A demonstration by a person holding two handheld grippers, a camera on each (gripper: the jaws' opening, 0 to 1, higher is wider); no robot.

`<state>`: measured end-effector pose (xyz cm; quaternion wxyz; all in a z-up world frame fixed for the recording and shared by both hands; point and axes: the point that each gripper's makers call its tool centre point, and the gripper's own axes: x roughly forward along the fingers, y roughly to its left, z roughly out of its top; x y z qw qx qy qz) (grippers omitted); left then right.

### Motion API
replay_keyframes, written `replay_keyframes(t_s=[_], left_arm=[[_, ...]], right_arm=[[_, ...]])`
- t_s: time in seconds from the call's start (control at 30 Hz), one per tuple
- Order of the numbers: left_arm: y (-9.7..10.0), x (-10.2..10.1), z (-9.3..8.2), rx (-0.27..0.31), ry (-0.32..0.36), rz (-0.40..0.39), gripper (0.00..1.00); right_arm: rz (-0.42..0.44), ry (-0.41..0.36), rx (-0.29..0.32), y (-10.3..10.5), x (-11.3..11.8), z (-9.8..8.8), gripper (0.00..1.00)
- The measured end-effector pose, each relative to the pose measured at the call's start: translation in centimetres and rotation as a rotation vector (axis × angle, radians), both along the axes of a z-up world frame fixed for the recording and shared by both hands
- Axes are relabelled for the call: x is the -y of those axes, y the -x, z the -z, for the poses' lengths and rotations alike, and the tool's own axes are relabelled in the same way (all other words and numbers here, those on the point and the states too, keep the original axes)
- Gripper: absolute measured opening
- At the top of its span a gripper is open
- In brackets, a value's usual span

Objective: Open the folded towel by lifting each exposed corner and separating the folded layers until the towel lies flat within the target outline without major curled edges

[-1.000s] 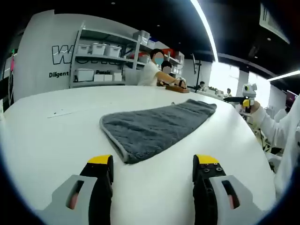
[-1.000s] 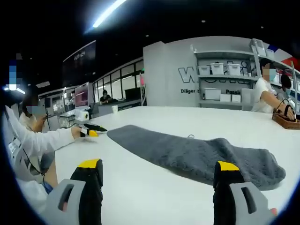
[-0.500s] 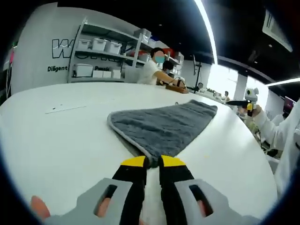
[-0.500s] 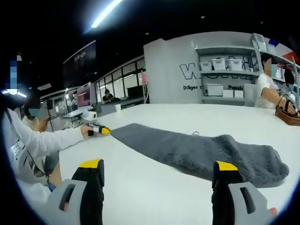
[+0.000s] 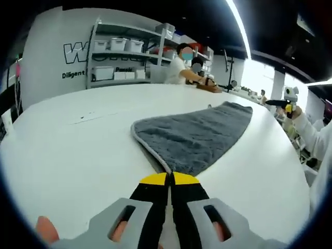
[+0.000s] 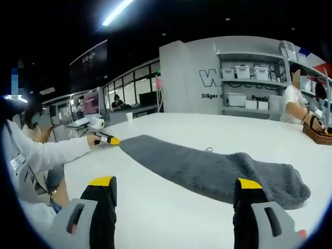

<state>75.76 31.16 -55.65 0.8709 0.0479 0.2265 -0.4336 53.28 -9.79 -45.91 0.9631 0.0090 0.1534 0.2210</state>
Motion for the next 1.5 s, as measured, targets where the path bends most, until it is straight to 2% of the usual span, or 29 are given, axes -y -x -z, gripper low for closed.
replay_keyframes(t_s=[0.23, 0.47, 0.63, 0.83, 1.03, 1.17, 1.37, 1.5], left_arm=[[-0.4, -5.9, 0.0, 0.002, -0.044, -0.105, 0.01], [0.4, -11.8, 0.0, -0.001, -0.095, -0.215, 0.01], [1.2, -14.8, 0.0, -0.013, -0.113, -0.254, 0.01], [1.3, -18.3, 0.1, -0.014, -0.145, -0.306, 0.01], [1.5, -19.6, 0.2, -0.035, -0.107, -0.349, 0.01], [2.2, -19.2, -0.3, -0.024, -0.077, -0.34, 0.03], [3.7, -18.6, -3.4, 0.053, -0.032, -0.342, 0.2], [6.1, -16.9, -5.5, 0.079, 0.006, -0.316, 0.3]], right_arm=[[-0.034, 0.014, -0.005, -1.2, -1.3, -0.3, 0.94], [-0.05, 0.022, -0.001, -1.9, -2.1, -0.6, 0.94], [-0.052, 0.017, -0.007, -2.4, -2.1, -0.6, 0.93], [-0.049, 0.02, -0.016, -2.3, -2.3, -0.4, 0.93], [-0.038, 0.016, -0.014, -2.2, -1.8, -0.5, 0.93], [-0.025, 0.015, -0.018, -2.1, -1.1, -0.4, 0.93], [0.013, 0.047, -0.013, -2.6, 1.2, -0.9, 0.93], [0.028, 0.061, -0.021, -4.0, 3.2, -0.5, 0.93]])
